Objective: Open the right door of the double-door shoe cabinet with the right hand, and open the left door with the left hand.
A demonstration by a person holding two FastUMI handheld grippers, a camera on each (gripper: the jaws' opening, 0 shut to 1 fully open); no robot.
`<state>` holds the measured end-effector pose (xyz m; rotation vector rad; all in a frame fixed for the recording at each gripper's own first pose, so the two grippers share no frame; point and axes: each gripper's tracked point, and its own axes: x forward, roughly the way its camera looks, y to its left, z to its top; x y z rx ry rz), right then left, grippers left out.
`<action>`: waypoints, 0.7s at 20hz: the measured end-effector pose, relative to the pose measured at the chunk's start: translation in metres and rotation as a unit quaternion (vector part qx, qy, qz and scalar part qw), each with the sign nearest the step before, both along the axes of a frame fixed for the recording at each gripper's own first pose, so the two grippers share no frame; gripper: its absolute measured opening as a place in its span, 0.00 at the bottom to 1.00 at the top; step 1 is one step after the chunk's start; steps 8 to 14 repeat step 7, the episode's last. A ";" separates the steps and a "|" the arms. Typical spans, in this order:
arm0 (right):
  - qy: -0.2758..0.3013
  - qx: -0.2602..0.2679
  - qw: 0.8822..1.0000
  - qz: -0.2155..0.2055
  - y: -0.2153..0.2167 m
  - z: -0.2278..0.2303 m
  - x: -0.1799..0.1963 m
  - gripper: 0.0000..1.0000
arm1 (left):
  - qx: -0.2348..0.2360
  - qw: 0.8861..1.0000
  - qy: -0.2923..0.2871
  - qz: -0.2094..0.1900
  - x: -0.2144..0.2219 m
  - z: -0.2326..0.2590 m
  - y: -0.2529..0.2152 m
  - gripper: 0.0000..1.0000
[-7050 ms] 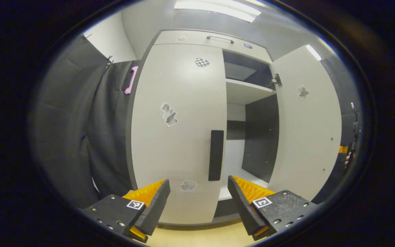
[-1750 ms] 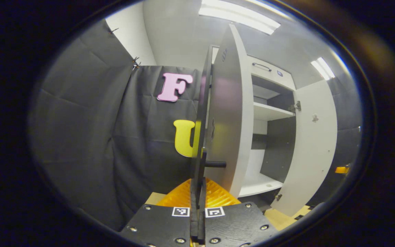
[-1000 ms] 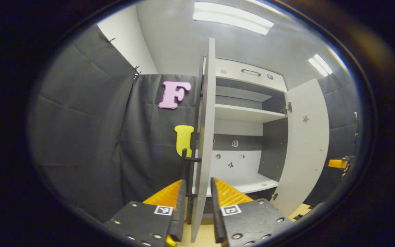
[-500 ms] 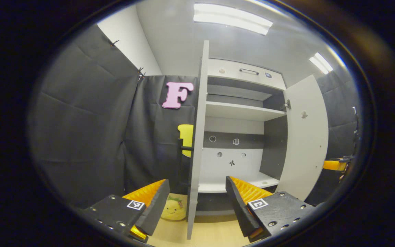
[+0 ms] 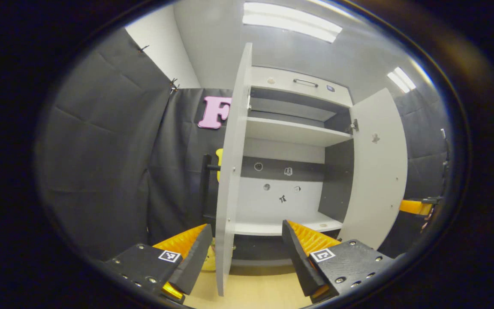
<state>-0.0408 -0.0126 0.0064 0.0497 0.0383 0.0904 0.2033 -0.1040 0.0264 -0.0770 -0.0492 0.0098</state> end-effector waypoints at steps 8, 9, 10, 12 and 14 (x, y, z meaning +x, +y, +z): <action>0.003 -0.010 1.000 -0.002 0.009 -0.006 0.001 0.92 | 0.025 1.000 0.004 -0.019 0.007 -0.007 -0.012 0.91; 0.003 -0.010 1.000 -0.002 0.009 -0.006 0.001 0.92 | 0.025 1.000 0.004 -0.019 0.007 -0.007 -0.012 0.91; 0.003 -0.010 1.000 -0.002 0.009 -0.006 0.001 0.92 | 0.025 1.000 0.004 -0.019 0.007 -0.007 -0.012 0.91; 0.003 -0.010 1.000 -0.002 0.009 -0.006 0.001 0.92 | 0.025 1.000 0.004 -0.019 0.007 -0.007 -0.012 0.91; 0.003 -0.010 1.000 -0.002 0.009 -0.006 0.001 0.92 | 0.025 1.000 0.004 -0.019 0.007 -0.007 -0.012 0.91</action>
